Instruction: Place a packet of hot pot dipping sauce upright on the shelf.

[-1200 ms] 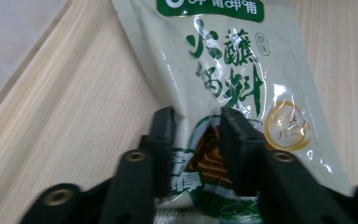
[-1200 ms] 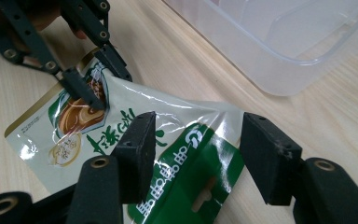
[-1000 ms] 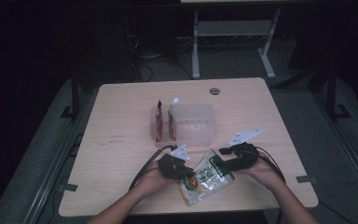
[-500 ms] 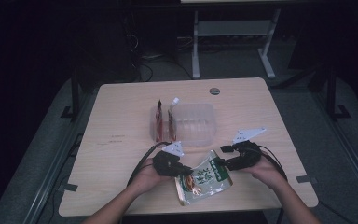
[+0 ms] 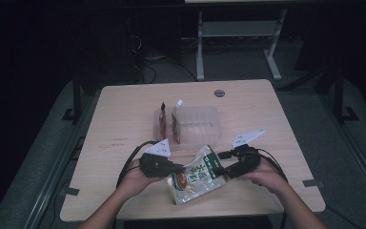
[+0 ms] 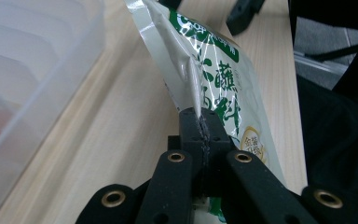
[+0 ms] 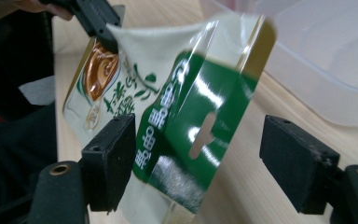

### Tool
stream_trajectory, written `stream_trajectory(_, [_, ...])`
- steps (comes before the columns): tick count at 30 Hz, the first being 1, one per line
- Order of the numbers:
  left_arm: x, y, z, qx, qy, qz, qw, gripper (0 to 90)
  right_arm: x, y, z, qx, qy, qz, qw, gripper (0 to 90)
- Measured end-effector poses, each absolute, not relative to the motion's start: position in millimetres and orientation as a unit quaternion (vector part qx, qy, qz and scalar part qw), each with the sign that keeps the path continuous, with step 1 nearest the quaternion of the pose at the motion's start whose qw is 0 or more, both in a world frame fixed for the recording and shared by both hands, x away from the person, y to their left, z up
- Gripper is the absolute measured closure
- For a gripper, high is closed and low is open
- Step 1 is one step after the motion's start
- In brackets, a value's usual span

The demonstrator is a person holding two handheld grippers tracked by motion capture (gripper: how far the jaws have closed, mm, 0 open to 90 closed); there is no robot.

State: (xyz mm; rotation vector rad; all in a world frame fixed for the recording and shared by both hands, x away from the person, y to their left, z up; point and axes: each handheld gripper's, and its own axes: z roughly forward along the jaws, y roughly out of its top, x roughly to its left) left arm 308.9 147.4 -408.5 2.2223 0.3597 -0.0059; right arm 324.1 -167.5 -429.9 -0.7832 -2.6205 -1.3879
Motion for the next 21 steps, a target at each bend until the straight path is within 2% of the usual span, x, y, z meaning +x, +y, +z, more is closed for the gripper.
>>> stream_trajectory(7, [305, 151, -403, 0.884, 0.139, 0.001, 0.446, 90.0, 326, -154, -432, -0.236, -0.851, -0.465, 0.07, 28.5])
stream_trajectory(11, [304, 150, -403, 0.886, 0.138, 0.009, 0.443, 90.0, 326, -147, -431, -0.226, -0.855, -0.462, 0.072, 36.9])
stream_trajectory(15, [309, 156, -405, 0.883, 0.148, 0.015, 0.445, 90.0, 328, -152, -428, -0.227, -0.846, -0.476, 0.075, 55.9])
stream_trajectory(18, [309, 157, -404, 0.88, 0.149, 0.019, 0.451, 90.0, 328, -153, -427, -0.228, -0.842, -0.483, 0.08, 60.5])
stream_trajectory(21, [308, 157, -402, 0.878, 0.142, 0.022, 0.457, 90.0, 330, -153, -429, -0.23, -0.841, -0.482, 0.089, 60.3])
